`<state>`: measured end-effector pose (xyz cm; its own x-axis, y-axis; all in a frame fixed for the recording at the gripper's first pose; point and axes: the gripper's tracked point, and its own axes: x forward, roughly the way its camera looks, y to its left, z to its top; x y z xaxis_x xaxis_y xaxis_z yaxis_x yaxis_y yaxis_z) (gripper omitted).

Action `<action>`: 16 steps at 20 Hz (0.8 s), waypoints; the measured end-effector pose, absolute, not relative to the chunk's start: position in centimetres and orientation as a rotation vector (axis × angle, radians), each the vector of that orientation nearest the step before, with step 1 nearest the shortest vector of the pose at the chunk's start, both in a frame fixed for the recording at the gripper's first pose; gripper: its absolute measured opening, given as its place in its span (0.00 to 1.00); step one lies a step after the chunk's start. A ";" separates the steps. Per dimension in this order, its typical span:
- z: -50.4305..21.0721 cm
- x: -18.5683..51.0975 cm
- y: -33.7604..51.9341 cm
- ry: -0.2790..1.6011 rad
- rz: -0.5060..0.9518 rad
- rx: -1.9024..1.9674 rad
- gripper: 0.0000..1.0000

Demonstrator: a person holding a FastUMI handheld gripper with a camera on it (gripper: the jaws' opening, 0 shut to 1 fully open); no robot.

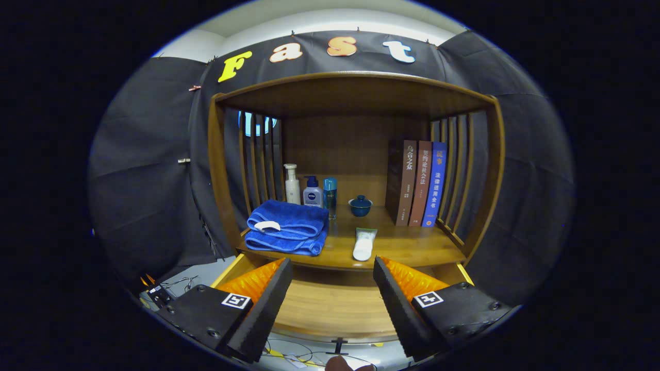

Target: Pull open the drawer, take out the items inside it, and place them on the countertop above the cabinet.

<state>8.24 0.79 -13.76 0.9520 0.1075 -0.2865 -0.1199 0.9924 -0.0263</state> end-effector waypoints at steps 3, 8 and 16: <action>-15.7 5.1 0.0 0.201 0.080 -0.028 0.99; -21.4 2.4 -1.0 0.192 0.058 -0.050 0.99; -30.0 2.9 -3.2 0.286 0.007 -0.085 0.99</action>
